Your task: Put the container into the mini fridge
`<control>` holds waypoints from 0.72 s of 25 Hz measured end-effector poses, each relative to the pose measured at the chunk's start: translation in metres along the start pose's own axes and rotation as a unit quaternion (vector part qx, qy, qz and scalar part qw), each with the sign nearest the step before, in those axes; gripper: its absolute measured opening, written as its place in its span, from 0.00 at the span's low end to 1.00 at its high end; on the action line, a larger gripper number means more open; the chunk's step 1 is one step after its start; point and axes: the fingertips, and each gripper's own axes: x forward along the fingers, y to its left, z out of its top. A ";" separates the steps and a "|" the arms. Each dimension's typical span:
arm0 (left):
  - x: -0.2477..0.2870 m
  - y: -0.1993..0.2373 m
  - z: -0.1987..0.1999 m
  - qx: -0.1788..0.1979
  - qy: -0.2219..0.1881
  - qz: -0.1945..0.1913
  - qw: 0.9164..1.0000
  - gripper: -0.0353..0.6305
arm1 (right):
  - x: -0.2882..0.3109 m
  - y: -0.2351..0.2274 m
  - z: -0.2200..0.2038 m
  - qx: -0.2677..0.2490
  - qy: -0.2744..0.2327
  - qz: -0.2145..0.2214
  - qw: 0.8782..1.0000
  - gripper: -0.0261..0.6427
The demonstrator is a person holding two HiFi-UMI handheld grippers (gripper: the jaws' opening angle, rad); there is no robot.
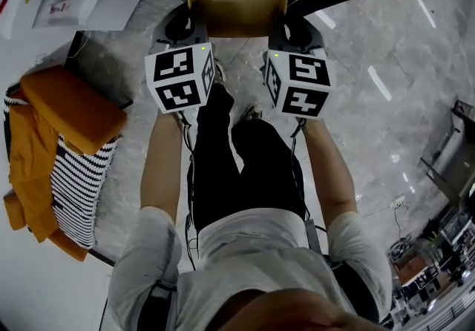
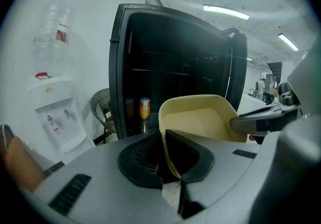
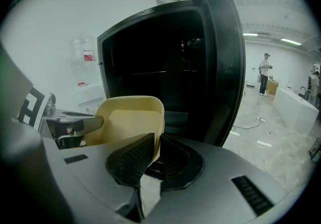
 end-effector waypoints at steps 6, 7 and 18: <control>0.037 0.003 -0.003 0.005 -0.004 0.001 1.000 0.11 | 0.034 -0.015 -0.003 -0.002 -0.003 -0.006 1.000 0.13; 0.043 0.004 -0.004 0.007 -0.005 0.001 1.000 0.11 | 0.039 -0.018 -0.004 -0.003 -0.004 -0.008 1.000 0.12; 0.096 0.023 -0.016 -0.005 0.016 -0.008 1.000 0.11 | 0.093 -0.026 -0.004 -0.009 0.008 -0.021 1.000 0.12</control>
